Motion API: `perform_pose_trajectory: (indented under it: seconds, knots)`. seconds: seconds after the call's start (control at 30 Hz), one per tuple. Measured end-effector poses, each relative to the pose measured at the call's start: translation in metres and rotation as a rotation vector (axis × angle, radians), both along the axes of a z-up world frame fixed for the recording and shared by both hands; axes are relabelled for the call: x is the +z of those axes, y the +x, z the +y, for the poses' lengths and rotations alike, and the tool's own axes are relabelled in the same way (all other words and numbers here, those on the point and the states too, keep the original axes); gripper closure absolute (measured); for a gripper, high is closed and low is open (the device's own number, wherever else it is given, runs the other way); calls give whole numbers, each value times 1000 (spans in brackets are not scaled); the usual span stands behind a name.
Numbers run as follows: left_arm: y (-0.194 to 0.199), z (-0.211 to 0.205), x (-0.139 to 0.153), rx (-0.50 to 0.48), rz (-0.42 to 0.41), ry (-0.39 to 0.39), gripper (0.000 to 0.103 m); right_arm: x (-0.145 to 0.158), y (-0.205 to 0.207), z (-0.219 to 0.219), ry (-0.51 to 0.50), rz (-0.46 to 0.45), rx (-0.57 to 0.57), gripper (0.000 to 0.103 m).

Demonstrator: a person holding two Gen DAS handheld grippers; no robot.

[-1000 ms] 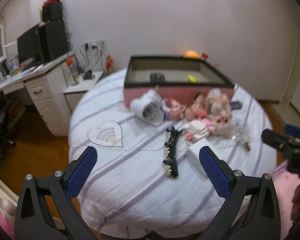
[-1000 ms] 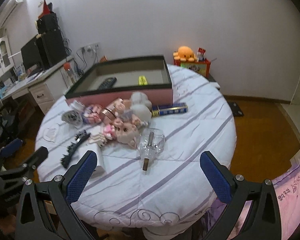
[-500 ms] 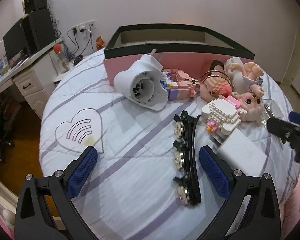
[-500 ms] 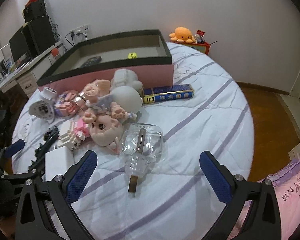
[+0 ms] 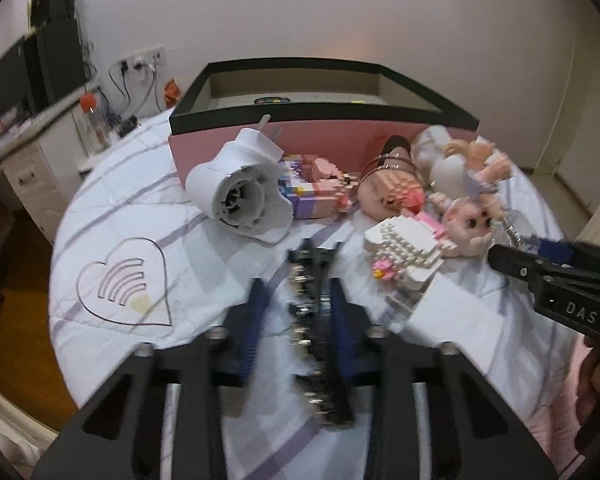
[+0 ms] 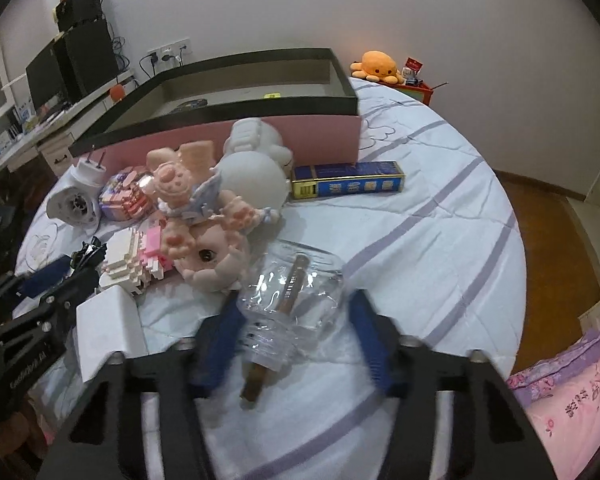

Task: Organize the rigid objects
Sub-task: 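Grasp the black hair clip with the left gripper while the right grasps the glass bottle, then lower the hair clip and glass bottle into the box and open both grippers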

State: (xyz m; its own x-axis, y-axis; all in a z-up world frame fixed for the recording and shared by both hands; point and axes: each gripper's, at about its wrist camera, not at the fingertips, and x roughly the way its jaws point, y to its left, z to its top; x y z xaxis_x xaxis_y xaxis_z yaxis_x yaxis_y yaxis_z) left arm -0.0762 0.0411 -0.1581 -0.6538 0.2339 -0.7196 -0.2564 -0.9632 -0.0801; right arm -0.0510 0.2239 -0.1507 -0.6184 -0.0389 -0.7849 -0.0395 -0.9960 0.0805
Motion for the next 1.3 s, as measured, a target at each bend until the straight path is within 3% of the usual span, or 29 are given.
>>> perform_pose_trajectory:
  seconds: [0.4,0.73,0.87,1.07,1.3]
  knots:
    - [9,-14,14,9,-3,81,84,8,6,8,-83,15,6,54]
    - [7,-23,66,8,74,101,83,56,5,4,-95,102,34,54]
    - [-17,-23,93,9,116,105,84,92,-20,-5,-82,166,82,54]
    - [-78,-8,129,-2,176,95,83,132,-93,-24,-61,214,155,54]
    - [-173,4,129,4,154,99,83,120,-181,-37,-60,143,206,54]
